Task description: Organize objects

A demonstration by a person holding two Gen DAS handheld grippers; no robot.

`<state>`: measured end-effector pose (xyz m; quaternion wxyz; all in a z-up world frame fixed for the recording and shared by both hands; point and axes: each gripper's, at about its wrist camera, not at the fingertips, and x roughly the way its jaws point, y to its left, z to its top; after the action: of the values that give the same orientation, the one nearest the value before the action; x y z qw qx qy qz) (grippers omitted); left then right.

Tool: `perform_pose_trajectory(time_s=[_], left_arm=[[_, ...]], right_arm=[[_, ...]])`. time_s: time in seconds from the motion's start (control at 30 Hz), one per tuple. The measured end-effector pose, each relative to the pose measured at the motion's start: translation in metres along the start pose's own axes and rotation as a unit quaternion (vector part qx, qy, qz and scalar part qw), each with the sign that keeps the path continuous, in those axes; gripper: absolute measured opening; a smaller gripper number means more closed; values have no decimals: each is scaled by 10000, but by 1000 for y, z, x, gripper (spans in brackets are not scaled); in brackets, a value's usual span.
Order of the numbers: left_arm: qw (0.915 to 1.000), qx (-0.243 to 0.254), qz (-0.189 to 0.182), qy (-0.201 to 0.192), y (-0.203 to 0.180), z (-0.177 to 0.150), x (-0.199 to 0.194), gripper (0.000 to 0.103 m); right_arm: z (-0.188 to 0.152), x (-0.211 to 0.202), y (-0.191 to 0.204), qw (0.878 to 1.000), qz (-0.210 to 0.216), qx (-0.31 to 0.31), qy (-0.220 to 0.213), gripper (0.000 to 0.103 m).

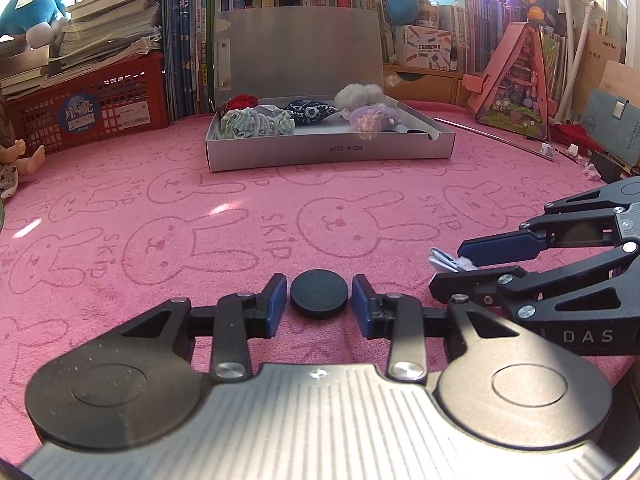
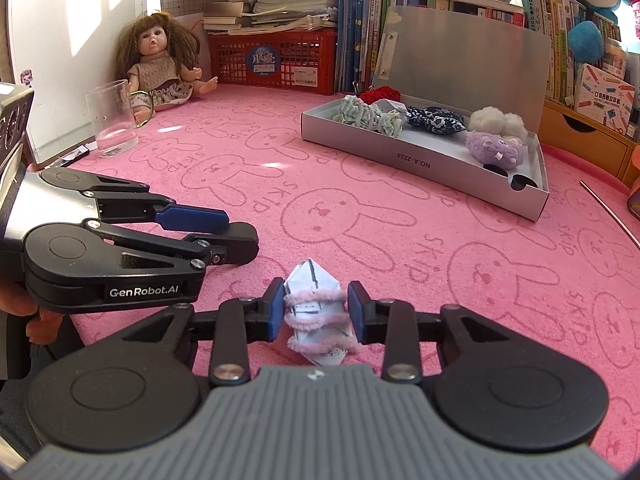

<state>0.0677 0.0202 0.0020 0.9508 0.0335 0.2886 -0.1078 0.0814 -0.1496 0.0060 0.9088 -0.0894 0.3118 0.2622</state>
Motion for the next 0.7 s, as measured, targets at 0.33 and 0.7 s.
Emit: perform_pose_trajectory(time_s=[0.33, 0.7], left_arm=[[10000, -14, -9, -12, 0, 0, 0, 54], [10000, 8, -21, -21, 1, 0, 1, 55]], right_arm=[[-4, -8, -3, 9999, 149, 70, -9, 64], [-1, 3, -18, 9982, 552, 138, 184, 67]])
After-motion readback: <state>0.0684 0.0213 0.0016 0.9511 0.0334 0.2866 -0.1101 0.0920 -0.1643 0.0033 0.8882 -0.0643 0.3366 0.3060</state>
